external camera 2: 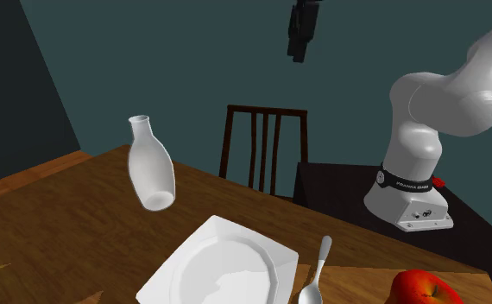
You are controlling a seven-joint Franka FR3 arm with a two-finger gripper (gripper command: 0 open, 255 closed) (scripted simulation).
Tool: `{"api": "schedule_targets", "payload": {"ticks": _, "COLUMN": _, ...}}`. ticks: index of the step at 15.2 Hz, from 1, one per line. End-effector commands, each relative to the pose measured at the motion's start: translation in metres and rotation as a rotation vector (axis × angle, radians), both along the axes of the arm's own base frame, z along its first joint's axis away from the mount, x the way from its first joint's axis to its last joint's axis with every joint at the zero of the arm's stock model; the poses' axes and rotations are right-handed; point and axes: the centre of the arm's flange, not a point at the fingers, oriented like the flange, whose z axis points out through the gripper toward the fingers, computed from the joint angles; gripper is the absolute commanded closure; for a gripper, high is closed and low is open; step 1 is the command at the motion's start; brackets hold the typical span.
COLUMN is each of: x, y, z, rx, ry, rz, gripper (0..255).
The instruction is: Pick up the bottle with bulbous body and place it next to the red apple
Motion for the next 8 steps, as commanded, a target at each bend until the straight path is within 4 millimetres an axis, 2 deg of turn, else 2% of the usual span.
{"api": "schedule_targets", "payload": {"ticks": 1, "x": 0.0, "y": 0.0, "z": 0.0, "rx": 0.0, "ry": 0.0, "rz": 0.0, "gripper": 0}}
{"api": "schedule_targets", "payload": {"ticks": 8, "x": 0.083, "y": 0.025, "z": -0.028, "rx": 0.011, "ry": -0.007, "rz": -0.029, "gripper": 0}}
